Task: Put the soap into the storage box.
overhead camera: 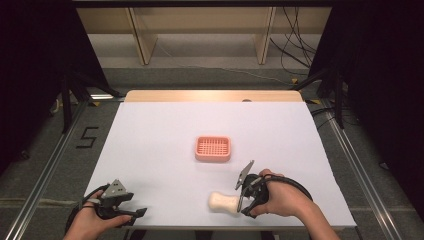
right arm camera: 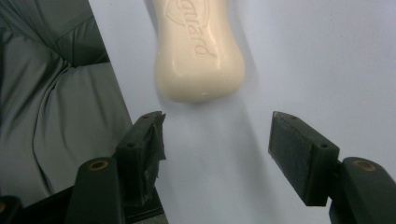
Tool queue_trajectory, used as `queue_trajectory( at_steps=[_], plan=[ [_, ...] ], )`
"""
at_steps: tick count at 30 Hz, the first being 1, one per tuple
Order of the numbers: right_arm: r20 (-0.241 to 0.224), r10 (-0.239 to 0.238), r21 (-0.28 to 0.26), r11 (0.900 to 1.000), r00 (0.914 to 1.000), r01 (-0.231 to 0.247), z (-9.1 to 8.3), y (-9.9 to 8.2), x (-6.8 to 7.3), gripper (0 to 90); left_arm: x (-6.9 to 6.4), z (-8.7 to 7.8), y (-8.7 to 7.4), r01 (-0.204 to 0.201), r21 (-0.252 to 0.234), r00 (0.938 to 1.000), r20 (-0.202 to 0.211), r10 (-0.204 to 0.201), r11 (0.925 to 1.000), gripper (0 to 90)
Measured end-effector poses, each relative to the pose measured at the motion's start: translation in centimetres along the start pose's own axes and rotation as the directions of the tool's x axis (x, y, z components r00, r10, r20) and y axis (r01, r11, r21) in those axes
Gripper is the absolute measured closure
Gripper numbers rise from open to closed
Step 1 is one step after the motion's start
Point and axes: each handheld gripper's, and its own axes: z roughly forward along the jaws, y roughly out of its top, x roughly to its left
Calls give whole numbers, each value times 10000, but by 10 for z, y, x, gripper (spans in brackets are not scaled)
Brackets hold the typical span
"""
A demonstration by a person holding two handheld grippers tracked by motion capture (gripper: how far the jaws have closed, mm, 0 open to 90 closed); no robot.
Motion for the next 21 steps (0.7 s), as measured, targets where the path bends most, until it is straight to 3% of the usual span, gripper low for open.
queue_trajectory(
  at_steps=[1, 5, 6, 10, 11, 12, 17, 18, 20, 21],
  plan=[
    [6, -123, -1, 9999, 9999, 123, -1, 0, -1, 363, 1, 0, 0, -17, 3, 10000, -21, 17, 10000, 268],
    [71, 135, 247, 9996, 9999, -137, -5, 5, 2, 364, 1, 0, 1, -21, 7, 10000, 18, 21, 10000, 278],
    [70, -129, 156, 9998, 9999, 127, -5, 6, 1, 364, 1, 0, 0, -31, 78, 10000, 38, 30, 10000, 279],
    [-27, -53, 338, 9994, 10000, 54, -6, 14, 3, 366, 0, 0, -1, 49, 36, 10000, 42, -49, 10000, 281],
    [141, -92, 428, 9990, 9999, 85, -6, 15, 3, 366, 1, 0, 0, -1, 26, 10000, 29, 1, 10000, 282],
    [158, -353, 434, 9985, 9993, 346, -6, 18, 1, 366, 1, 0, 0, -52, 48, 10000, 69, 52, 10000, 283],
    [208, -377, 535, 9979, 9991, 366, -9, 27, 2, 366, 1, 0, 1, -66, 61, 9999, 111, 66, 10000, 283],
    [205, -612, 533, 9968, 9979, 600, -10, 31, 0, 366, 1, 1, 1, -37, 125, 10000, 64, 36, 9999, 284],
    [250, -584, 635, 9964, 9980, 567, -10, 33, 0, 366, 0, 2, 1, -6, 57, 10000, -92, 7, 10000, 284],
    [306, -469, 699, 9965, 9984, 447, -10, 35, 1, 366, -1, 2, 1, 81, 81, 10000, 36, -82, 9999, 284]
  ],
)
